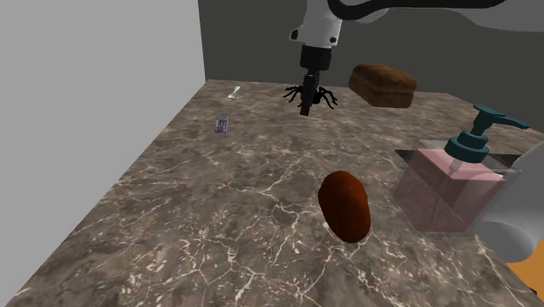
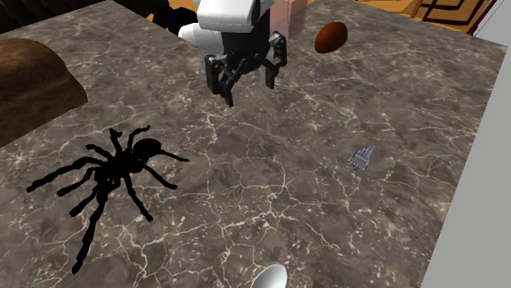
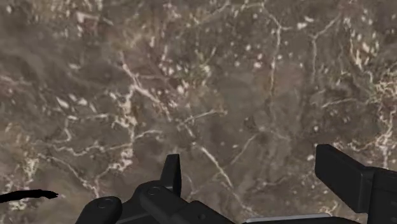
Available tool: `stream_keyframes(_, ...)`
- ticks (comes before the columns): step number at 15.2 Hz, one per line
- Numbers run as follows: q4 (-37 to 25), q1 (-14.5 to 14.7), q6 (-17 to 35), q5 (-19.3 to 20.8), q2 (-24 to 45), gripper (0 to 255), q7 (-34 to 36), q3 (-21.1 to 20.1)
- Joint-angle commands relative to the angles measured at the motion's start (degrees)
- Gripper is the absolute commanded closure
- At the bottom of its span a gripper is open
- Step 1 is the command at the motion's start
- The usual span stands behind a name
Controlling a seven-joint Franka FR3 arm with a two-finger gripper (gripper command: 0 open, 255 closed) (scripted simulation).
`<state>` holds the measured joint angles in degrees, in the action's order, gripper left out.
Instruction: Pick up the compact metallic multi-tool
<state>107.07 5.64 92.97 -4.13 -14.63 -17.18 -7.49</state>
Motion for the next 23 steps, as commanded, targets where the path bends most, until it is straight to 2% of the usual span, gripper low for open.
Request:
stream_keyframes(1,-4.5,0.8,0.0,0.5,4.4,0,-1.1,-1.0)
stream_keyframes(10,-26.5,5.6,-3.0,4.8,23.5,0,-4.1,-5.8)
stream_keyframes(16,-48.0,11.4,-9.4,9.8,39.0,0,-6.2,-8.4)
stream_keyframes(17,-49.6,11.9,-10.0,10.2,40.1,0,-6.3,-8.4)
stream_keyframes(23,-40.6,10.9,-3.7,9.4,37.3,0,-6.4,-8.4)
